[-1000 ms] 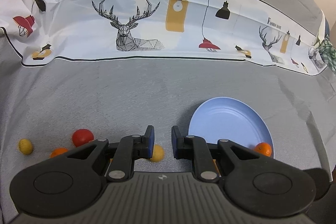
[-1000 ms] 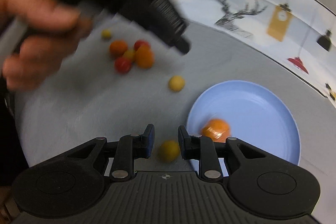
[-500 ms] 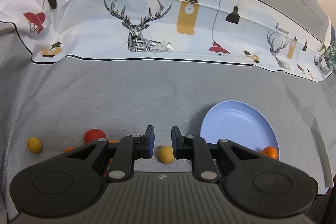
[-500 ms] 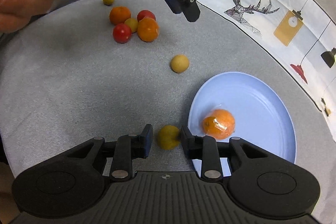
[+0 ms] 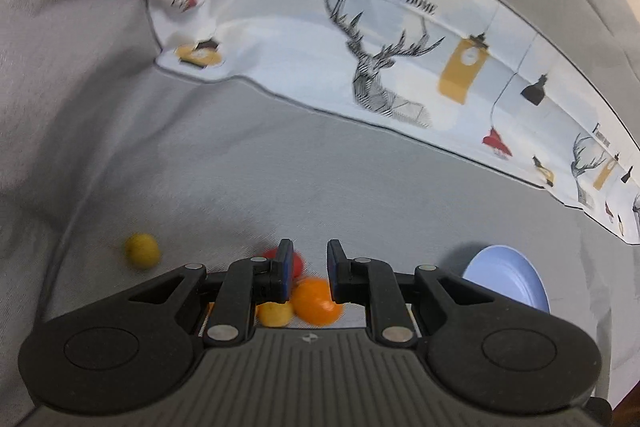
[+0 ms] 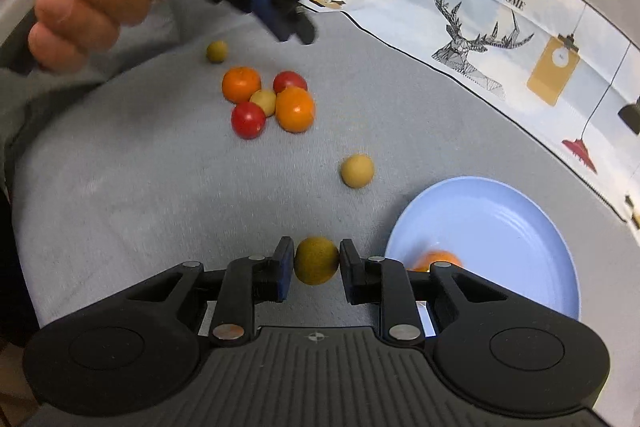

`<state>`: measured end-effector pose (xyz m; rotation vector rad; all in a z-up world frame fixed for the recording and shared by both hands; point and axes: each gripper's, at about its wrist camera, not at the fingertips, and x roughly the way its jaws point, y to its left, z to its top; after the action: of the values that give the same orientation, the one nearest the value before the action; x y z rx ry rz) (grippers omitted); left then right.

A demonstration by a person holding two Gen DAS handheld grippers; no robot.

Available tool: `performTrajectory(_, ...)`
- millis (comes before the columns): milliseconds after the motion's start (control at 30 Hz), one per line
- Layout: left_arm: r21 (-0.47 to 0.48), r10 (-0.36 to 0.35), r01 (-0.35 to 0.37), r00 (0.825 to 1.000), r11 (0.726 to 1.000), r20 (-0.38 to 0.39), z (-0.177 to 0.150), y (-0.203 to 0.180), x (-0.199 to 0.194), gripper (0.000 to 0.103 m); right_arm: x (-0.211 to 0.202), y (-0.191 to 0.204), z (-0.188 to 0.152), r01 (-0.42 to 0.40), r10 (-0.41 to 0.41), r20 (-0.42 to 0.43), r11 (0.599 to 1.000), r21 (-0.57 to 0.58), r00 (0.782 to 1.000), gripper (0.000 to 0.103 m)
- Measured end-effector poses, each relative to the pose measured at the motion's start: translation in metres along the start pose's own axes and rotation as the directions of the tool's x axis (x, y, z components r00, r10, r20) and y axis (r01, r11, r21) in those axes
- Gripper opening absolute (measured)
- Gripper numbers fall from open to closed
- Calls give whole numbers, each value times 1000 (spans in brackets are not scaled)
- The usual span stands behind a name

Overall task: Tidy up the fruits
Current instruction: 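Grasp a red cherry tomato with the left gripper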

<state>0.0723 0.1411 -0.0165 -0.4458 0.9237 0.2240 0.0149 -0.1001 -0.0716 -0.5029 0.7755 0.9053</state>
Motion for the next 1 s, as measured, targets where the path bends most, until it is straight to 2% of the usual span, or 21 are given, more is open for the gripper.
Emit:
performTrajectory(233, -74, 27, -29, 999, 997, -30, 4, 21, 3, 19, 14, 3, 12, -17, 20, -36, 998, 58, 999, 26)
performTrajectory(367, -121, 60, -69, 995, 990, -77, 2, 36, 8, 19, 29, 1, 15, 5, 6, -100, 994, 111, 995, 26)
performTrajectory(500, -143, 55, -69, 994, 987, -96, 1, 45, 10, 19, 37, 0, 18, 6, 13, -130, 990, 140, 991, 27)
performTrajectory(633, -108, 82, -93, 991, 990, -108, -1, 42, 13, 21, 44, 5, 18, 18, 2, -162, 993, 121, 987, 27)
performTrajectory(767, -90, 95, -105, 989, 990, -114, -3, 39, 15, 24, 45, 5, 21, 17, 3, -160, 992, 125, 987, 27)
performTrajectory(800, -81, 90, -99, 991, 992, -103, -3, 37, 14, 24, 46, 3, 21, 17, 5, -160, 991, 131, 987, 27)
performTrajectory(900, -50, 16, -20, 995, 999, -94, -3, 27, 12, 24, 44, 1, 22, 11, 11, -151, 989, 145, 988, 27)
performTrajectory(1000, 21, -10, 13, 989, 1000, -145, -9, 14, 18, 24, 43, 0, 22, 0, 23, -150, 988, 152, 988, 27)
